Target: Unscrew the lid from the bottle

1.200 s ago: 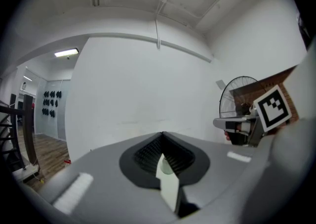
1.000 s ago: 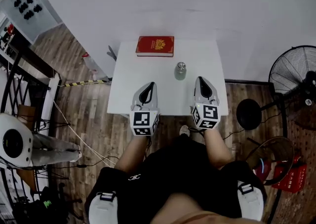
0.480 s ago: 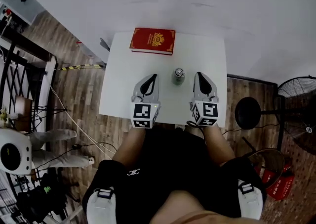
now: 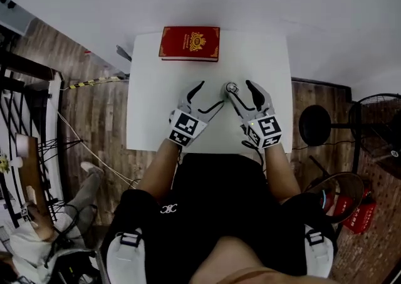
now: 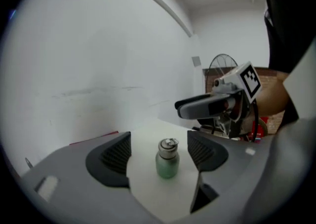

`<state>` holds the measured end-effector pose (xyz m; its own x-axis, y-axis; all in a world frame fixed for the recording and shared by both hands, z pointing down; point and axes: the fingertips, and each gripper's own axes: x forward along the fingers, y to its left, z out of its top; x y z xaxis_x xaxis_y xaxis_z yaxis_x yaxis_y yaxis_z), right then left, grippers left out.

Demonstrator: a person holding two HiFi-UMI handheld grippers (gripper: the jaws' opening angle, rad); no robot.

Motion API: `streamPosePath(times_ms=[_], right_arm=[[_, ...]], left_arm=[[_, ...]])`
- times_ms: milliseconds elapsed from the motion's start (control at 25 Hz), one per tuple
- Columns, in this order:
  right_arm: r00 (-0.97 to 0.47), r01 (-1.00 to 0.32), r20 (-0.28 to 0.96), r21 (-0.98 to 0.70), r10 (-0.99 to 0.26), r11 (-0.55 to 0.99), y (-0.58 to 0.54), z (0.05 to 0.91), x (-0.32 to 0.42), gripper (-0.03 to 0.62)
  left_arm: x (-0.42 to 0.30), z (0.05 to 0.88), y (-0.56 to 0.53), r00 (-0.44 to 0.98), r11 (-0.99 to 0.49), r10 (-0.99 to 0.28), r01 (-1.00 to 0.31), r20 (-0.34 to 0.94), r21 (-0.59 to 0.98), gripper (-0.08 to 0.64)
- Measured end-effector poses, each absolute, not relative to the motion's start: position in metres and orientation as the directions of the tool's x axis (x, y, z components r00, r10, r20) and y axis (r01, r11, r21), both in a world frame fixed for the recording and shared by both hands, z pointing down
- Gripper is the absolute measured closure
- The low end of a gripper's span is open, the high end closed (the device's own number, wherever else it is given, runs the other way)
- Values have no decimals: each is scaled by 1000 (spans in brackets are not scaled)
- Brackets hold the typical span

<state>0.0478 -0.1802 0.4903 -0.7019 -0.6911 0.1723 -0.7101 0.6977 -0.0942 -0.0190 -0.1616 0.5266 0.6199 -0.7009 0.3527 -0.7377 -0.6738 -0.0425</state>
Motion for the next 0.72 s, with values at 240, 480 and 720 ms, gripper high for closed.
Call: streamPosePath(times_ms=[240, 480, 720], right_arm=[[-671, -718, 357, -92, -651, 690, -181, 543, 35, 328], [-572, -775, 476, -47, -668, 630, -194, 577, 33, 328], [-491, -794, 605, -15, -627, 607, -197, 604, 35, 330]], left_arm=[[2, 584, -166, 706, -795, -554, -606, 441, -29, 170], [18, 630, -173, 769, -865, -428, -501, 474, 32, 169], [37, 647, -182, 829, -905, -344, -418, 442, 80, 170]])
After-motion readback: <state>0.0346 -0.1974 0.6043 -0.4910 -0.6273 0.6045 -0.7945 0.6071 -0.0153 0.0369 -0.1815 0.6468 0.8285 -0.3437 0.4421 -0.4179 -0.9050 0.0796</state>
